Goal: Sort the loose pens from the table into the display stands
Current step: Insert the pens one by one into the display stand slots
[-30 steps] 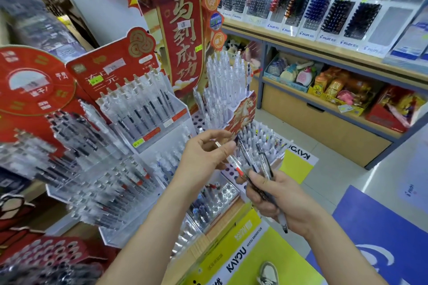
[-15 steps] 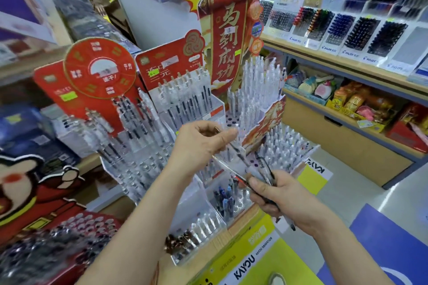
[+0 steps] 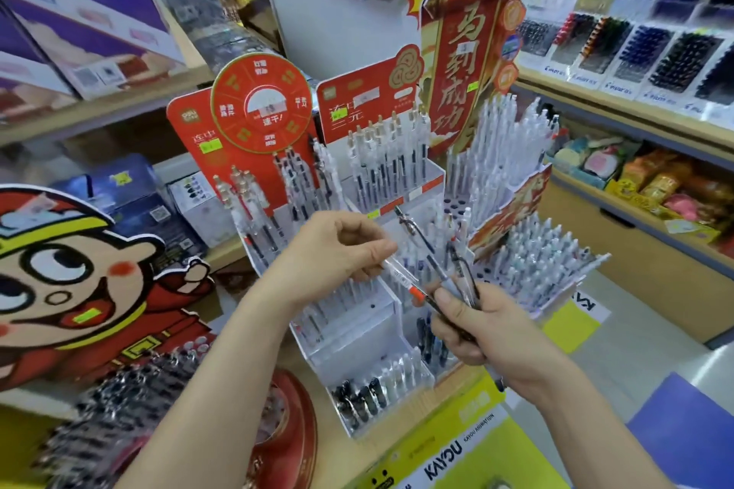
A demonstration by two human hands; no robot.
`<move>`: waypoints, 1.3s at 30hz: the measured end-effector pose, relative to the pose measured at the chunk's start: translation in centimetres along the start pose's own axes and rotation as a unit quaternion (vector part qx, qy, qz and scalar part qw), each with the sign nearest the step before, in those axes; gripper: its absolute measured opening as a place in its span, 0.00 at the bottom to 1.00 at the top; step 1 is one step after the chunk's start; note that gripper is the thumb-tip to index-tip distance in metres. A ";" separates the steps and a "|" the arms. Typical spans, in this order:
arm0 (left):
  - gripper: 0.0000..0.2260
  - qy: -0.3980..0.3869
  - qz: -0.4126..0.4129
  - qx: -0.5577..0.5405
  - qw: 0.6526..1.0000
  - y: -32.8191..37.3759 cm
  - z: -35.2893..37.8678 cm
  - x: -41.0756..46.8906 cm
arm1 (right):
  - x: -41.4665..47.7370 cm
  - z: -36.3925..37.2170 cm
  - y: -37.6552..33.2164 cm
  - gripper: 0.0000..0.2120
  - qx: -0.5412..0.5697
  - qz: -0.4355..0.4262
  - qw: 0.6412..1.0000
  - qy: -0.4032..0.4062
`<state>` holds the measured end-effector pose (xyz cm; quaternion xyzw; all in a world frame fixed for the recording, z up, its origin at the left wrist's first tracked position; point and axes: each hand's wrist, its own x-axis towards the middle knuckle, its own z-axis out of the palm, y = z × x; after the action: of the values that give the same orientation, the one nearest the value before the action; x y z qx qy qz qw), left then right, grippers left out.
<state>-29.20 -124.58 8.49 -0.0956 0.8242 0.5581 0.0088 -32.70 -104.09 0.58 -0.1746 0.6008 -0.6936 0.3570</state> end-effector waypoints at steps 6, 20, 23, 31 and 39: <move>0.02 0.209 0.028 0.022 0.977 0.1 -3.1 -0.3 | 1.1 -0.2 1.0 0.10 0.075 0.018 0.990 0.120; 0.06 0.170 0.166 0.346 0.908 -4.7 0.2 2.7 | 2.8 -1.5 2.1 0.13 0.057 0.046 0.990 0.119; 0.07 0.139 0.168 0.378 0.900 -5.6 0.7 3.3 | 2.6 -1.7 2.3 0.14 0.056 0.051 0.991 0.110; 0.09 0.066 0.117 0.440 0.888 -6.0 1.7 4.4 | 2.3 -1.6 2.0 0.14 0.120 0.081 0.986 0.076; 0.12 0.090 0.105 0.464 0.875 -5.6 2.1 4.5 | 2.2 -1.4 2.2 0.14 0.127 0.060 0.987 0.074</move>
<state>-32.82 -125.35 1.99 -0.0428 0.9910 0.0982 -0.0808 -34.50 -104.71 -2.28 -0.0399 0.5421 -0.7527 0.3716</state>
